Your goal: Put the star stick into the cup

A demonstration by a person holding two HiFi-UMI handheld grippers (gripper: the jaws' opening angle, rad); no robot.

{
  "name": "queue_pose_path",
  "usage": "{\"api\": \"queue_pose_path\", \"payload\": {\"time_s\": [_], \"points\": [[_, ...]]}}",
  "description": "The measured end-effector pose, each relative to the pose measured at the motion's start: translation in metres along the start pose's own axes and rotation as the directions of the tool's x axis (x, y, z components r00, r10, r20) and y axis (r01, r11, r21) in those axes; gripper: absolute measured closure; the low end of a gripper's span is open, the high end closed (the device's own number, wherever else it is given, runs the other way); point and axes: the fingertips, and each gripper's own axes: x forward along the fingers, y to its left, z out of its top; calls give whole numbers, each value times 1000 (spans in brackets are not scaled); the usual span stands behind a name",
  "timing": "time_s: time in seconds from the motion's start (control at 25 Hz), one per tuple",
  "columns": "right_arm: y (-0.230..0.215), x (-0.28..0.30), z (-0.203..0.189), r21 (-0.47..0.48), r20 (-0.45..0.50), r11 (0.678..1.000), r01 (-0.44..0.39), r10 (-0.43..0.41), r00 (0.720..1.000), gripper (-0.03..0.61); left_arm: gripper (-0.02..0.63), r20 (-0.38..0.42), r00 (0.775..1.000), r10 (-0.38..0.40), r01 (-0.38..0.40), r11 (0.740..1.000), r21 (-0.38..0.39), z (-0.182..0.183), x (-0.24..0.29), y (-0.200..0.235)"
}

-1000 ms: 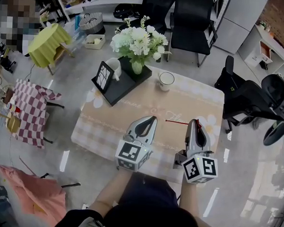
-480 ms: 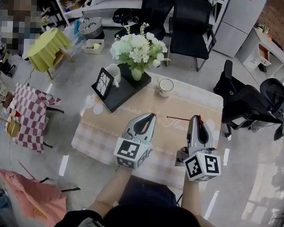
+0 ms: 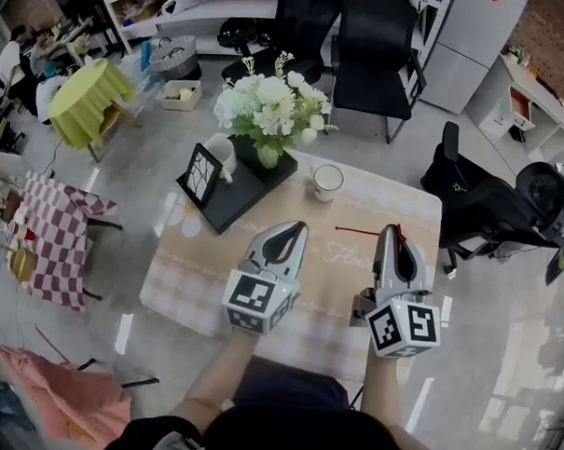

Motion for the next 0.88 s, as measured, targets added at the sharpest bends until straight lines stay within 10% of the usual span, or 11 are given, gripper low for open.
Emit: {"api": "queue_pose_path", "payload": {"time_s": [0.88], "points": [[-12, 73, 15, -13, 16, 1000, -16, 16, 1000, 561, 601, 10, 1000, -2, 2, 1000, -25, 14, 56, 36]]}}
